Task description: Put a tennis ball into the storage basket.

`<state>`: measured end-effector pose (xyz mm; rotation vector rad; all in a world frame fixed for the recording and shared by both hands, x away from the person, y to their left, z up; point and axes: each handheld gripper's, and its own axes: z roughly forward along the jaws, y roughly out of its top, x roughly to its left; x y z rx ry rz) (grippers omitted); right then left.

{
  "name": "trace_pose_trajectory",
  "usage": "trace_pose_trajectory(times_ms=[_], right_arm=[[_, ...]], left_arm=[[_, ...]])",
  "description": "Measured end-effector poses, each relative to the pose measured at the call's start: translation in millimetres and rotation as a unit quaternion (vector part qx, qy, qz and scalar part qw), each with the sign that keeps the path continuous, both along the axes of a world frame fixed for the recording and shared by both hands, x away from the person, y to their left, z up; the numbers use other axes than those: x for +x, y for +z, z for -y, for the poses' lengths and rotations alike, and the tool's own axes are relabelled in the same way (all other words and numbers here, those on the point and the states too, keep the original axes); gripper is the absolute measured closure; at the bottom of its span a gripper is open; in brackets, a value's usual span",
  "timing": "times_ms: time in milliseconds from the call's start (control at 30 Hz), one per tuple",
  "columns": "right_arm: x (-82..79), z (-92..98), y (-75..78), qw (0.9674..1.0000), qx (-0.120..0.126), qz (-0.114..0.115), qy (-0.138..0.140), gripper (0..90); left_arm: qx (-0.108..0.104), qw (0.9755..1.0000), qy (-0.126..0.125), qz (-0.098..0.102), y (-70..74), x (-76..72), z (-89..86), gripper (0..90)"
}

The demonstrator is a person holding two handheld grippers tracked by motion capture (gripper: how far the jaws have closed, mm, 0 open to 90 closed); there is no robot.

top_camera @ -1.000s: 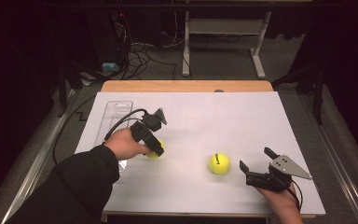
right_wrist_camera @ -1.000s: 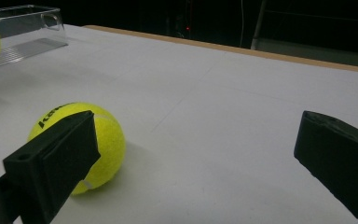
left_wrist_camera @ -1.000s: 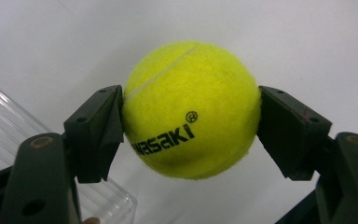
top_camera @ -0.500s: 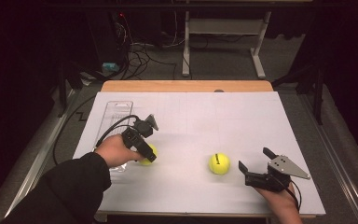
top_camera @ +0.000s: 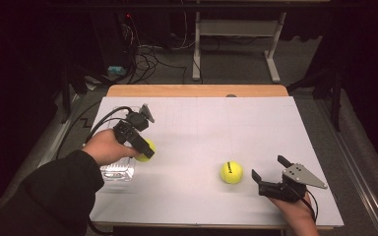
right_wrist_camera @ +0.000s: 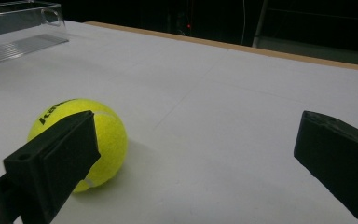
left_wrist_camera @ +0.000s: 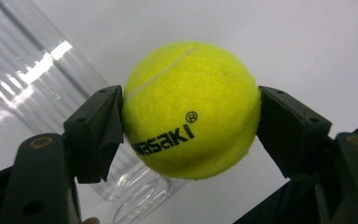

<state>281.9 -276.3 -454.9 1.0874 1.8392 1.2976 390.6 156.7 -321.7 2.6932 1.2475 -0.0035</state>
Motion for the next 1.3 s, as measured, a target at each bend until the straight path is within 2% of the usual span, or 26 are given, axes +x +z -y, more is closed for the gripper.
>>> trace_pose_trajectory(times_ms=[233, 433, 767, 867, 1167, 1300], right_arm=[[0.2, 0.2, 0.0, 1.0, 0.0, 0.001, 0.001, 0.1], [0.2, 0.3, 0.0, 1.0, 0.001, 0.0, 0.001, 0.1], [0.5, 0.7, -0.1, 1.0, 0.0, -0.001, -0.001, 0.1], [0.4, 0.5, -0.1, 1.0, 0.0, 0.0, 0.0, 0.1], [0.6, 1.2, -0.5, 1.0, 0.0, -0.002, -0.001, 0.1], [0.8, 1.8, -0.7, 1.0, 0.0, -0.001, 0.0, 0.1]], left_arm=[[0.007, 0.9997, 0.022, -0.001, 9.0, 8.8, -17.9, 27.2], [0.015, 0.9983, 0.056, -0.003, 11.2, 20.1, -40.2, 27.2], [0.028, 0.9947, 0.099, -0.004, 11.0, 36.1, -69.0, 27.2], [0.034, 0.9927, 0.116, -0.005, 8.3, 44.3, -76.7, 27.2], [0.042, 0.9887, 0.143, -0.013, -5.5, 70.2, -83.0, 27.2], [0.044, 0.9884, 0.144, -0.015, -13.0, 79.0, -77.4, 27.2]])
